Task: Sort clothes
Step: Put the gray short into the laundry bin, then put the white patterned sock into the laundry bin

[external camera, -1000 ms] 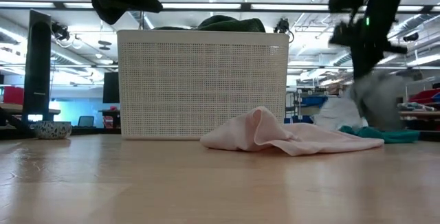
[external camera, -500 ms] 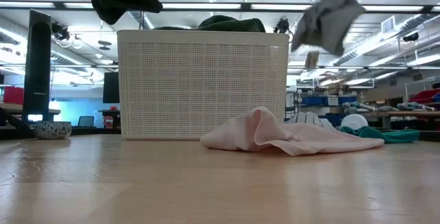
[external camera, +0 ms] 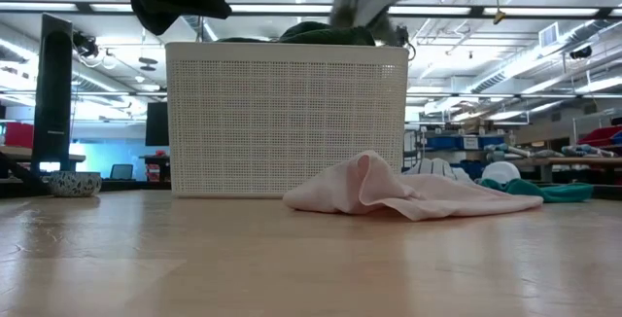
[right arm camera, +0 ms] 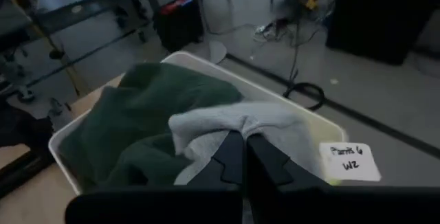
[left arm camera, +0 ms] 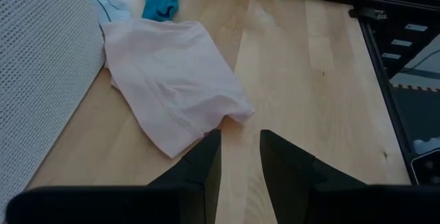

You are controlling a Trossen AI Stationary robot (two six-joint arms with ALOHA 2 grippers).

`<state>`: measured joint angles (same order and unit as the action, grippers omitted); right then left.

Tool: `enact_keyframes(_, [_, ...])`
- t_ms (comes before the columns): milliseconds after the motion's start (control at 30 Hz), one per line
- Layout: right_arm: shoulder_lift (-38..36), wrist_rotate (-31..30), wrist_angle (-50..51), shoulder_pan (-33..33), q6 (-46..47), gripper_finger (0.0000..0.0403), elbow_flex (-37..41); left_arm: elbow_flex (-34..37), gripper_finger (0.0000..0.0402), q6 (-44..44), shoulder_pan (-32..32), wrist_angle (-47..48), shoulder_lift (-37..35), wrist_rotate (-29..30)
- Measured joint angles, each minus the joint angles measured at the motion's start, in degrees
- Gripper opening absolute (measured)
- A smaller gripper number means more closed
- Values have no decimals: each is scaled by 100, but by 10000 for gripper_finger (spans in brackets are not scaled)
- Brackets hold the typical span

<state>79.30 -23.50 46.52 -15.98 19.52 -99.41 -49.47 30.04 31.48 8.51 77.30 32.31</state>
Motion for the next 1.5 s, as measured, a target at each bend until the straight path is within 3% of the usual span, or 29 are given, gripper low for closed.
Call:
enact_keyframes(133, [636, 728, -117, -391, -60, 0, -121, -1, 106, 0, 0, 9, 0, -1])
enact_keyframes(367, [1772, 1344, 560, -1028, 113, 0, -117, 0, 106, 4, 2, 24, 0, -59])
enact_keyframes(733, [3041, 1961, 698, -1033, -698, 2, -114, 0, 106, -90, 0, 26, 0, -74])
enact_keyframes(933, [3048, 1901, 922, -1004, -1035, 15, -124, 0, 106, -118, 1, 31, 0, -87])
enact_keyframes(1100, [2637, 1837, 1015, -949, -1059, 40, -99, 0, 106, -122, 2, 31, 0, -92])
enact_keyframes(1500, [1411, 1703, 1218, -798, -1066, 148, -106, 0, 106, -107, 1, 28, 0, -92])
